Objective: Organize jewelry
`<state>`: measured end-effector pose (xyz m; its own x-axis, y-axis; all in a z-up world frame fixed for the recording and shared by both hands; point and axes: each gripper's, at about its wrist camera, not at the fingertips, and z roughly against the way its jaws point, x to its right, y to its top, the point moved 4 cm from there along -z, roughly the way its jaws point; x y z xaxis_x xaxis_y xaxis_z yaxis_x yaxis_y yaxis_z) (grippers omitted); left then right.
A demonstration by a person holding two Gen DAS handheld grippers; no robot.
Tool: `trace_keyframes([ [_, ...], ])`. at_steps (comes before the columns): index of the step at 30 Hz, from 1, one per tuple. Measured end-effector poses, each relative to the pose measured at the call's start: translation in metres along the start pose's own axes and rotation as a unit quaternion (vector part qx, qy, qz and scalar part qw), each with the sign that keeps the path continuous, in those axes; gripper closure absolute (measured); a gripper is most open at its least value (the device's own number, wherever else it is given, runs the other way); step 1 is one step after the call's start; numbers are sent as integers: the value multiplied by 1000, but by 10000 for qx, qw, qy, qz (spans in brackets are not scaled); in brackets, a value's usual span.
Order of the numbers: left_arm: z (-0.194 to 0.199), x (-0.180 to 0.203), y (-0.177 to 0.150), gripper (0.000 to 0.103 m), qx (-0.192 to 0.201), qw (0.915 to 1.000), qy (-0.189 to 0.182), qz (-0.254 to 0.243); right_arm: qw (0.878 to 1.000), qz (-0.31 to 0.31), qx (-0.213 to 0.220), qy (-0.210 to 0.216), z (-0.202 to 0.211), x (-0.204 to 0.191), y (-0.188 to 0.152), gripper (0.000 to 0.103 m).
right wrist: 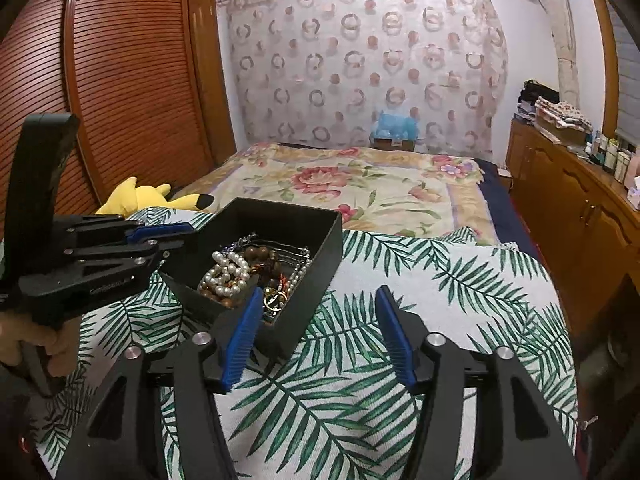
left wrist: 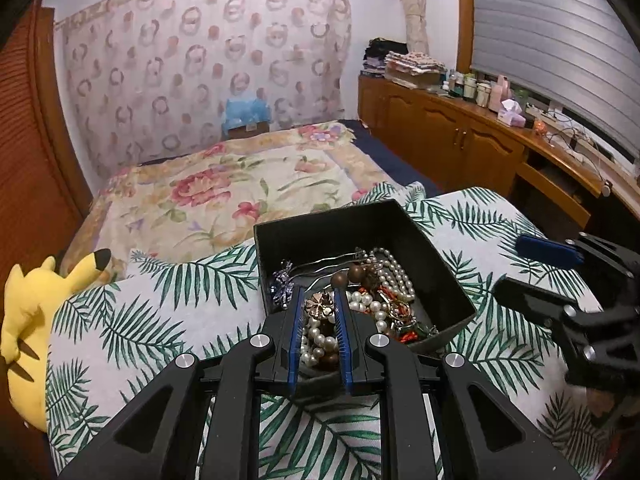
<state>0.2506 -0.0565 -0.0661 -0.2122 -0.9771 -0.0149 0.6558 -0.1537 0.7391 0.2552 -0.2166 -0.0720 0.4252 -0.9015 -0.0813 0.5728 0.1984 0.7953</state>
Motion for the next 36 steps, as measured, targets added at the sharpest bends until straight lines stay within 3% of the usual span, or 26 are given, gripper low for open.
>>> trace_keyframes([
  [3,1,-1,-2,79,-9,10000,10,18,10000,-51,38,-57,3,0,-2,30],
  [5,6,-2,-4,57,42,10000,62,21,9999,-70,61,-113,4,-1,-3,27],
  [7,11,-4,-6,51,100,9999,44,60,9998,-97,76,-157,6,-2,-5,26],
  [10,23,-7,-11,25,190,9997,135,121,9996,-191,106,-204,11,-2,-7,18],
  [14,39,-10,-18,8,258,9992,227,183,9992,-209,96,-327,15,-5,-10,12],
  [20,60,-11,-27,8,267,9987,373,215,9983,-156,98,-552,26,-16,-12,3],
  [24,72,-10,-32,8,303,9986,369,232,9982,-234,63,-540,30,-20,-15,3],
  [36,116,-6,-46,8,634,9963,448,380,9960,-308,560,-618,74,-32,-10,3],
])
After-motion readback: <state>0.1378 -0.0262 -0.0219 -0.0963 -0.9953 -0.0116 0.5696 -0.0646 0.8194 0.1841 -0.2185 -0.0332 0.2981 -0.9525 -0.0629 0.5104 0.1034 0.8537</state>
